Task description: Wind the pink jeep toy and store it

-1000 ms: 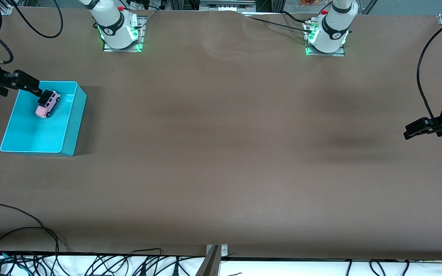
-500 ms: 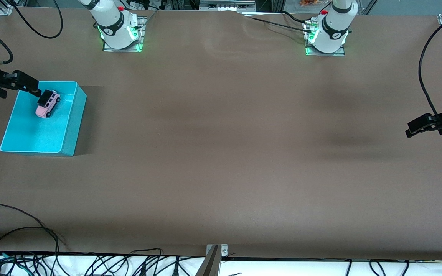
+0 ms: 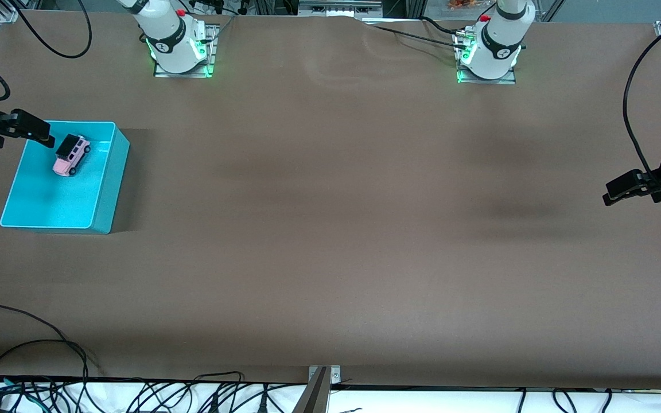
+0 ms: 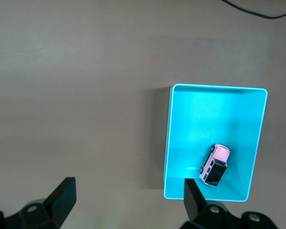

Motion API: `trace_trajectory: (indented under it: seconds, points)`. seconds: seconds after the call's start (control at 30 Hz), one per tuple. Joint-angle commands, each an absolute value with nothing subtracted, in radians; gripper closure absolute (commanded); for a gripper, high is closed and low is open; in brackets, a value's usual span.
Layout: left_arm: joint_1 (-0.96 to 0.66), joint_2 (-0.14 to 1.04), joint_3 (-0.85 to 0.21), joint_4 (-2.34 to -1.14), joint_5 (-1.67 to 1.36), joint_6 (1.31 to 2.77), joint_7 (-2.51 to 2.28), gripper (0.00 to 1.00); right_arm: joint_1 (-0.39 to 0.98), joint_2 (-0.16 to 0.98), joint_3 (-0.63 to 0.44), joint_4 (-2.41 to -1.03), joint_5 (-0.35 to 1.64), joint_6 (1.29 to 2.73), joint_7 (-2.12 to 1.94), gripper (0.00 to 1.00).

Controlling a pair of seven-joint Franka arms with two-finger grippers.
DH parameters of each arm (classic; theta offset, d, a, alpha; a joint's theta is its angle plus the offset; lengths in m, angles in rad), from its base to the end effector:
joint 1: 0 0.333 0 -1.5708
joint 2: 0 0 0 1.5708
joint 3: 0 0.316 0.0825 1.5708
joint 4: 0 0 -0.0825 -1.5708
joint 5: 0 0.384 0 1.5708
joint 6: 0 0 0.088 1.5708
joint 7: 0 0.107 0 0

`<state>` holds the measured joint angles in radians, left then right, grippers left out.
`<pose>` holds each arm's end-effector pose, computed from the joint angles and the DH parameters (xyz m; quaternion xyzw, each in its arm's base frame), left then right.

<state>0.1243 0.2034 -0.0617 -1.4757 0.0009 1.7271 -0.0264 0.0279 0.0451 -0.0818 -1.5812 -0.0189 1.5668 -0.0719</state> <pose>0.6268 0.0431 0.5639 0.9987 0.0452 0.0243 0.0053 0.5652 -0.0315 0.5941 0.9995 0.0092 -0.0303 0.0094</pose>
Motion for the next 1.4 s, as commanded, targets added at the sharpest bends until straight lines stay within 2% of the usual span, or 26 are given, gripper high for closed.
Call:
trace_trajectory:
  seconds: [0.0,1.37]
  points:
    - [0.126,0.199,-0.06,-1.473,-0.015,1.726,-0.012,0.0,0.025,0.052,-0.103,-1.557,-0.026,1.549,-0.094,0.0]
    - [0.132,0.202,-0.058,-1.451,-0.037,1.727,-0.012,0.0,0.026,0.051,-0.101,-1.56,-0.029,1.529,-0.091,0.0]
